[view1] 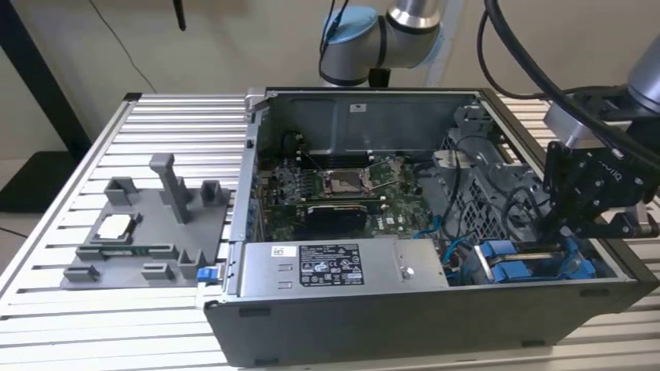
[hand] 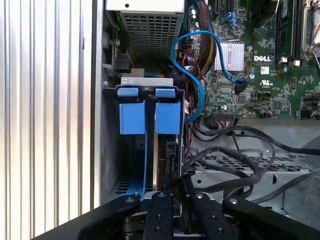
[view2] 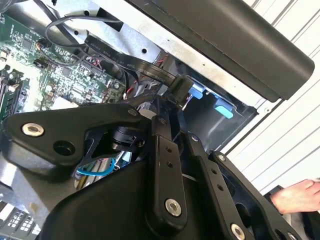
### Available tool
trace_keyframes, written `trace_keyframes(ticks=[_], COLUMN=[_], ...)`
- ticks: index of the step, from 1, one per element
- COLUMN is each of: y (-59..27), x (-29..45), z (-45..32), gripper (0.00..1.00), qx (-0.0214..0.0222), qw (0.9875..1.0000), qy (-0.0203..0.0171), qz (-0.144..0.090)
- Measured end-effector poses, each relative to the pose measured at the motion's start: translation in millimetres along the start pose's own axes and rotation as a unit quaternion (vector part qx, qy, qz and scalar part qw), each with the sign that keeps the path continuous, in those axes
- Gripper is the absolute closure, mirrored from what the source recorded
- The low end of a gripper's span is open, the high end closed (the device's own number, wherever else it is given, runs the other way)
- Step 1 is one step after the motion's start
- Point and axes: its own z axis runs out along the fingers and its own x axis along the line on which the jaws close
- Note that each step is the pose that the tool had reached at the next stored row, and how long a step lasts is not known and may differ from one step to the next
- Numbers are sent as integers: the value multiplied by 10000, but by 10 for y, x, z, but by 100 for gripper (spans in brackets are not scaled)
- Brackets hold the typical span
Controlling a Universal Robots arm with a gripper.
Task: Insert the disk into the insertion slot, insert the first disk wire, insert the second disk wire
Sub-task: 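Insert the first disk wire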
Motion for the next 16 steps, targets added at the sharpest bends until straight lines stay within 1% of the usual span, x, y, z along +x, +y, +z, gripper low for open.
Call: trace_keyframes(ticks=[8, 12, 16], y=[-2, -6, -11], x=[1, 2, 10], z=[31, 43, 75], gripper=[81, 81, 81], qx=[2, 4, 6], qw=[10000, 9999, 9997], qy=[-4, -5, -3], qz=[60, 147, 229])
